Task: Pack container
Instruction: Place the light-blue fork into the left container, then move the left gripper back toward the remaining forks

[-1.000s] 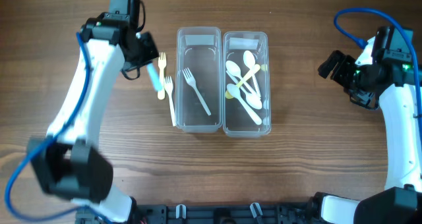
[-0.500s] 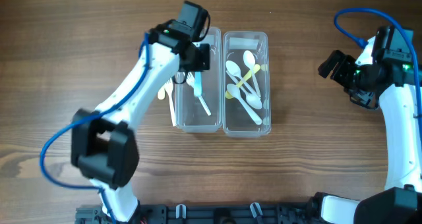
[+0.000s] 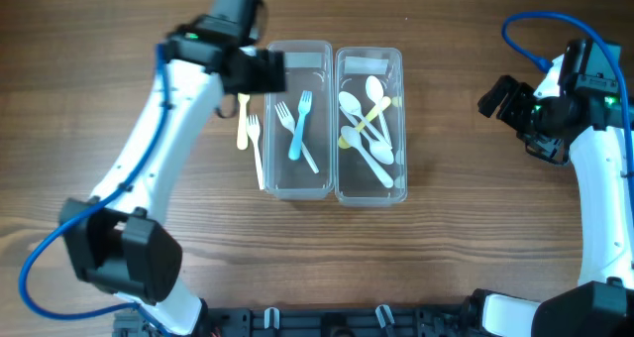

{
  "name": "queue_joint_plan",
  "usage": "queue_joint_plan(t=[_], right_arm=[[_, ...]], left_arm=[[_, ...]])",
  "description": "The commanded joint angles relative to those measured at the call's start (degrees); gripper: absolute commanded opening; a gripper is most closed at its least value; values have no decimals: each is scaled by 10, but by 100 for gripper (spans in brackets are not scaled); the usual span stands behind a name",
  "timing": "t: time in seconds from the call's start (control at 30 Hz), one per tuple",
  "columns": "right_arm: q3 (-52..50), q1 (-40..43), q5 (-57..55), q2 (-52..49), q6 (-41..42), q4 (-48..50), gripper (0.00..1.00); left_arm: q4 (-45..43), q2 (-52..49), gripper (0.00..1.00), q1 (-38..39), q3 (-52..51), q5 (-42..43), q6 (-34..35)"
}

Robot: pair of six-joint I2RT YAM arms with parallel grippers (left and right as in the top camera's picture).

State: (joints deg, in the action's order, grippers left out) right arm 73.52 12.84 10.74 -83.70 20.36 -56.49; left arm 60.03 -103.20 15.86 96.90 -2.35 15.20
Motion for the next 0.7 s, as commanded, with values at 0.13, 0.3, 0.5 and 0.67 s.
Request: queue_joint_plan(t=[0.13, 0.3, 0.5, 0.67], right_arm=[[-2, 0, 7, -9, 7, 3, 100], [-2, 0, 7, -9, 6, -4, 100], [-2, 0, 7, -9, 7, -7, 100], [-2, 0, 7, -9, 7, -8, 100]], left_arm=[[-2, -76, 8, -65, 6, -19, -16], [-4, -144, 4, -65, 6, -16, -13], [-4, -181, 4, -30, 6, 14, -13], [-13, -181, 4, 21, 6, 14, -13]])
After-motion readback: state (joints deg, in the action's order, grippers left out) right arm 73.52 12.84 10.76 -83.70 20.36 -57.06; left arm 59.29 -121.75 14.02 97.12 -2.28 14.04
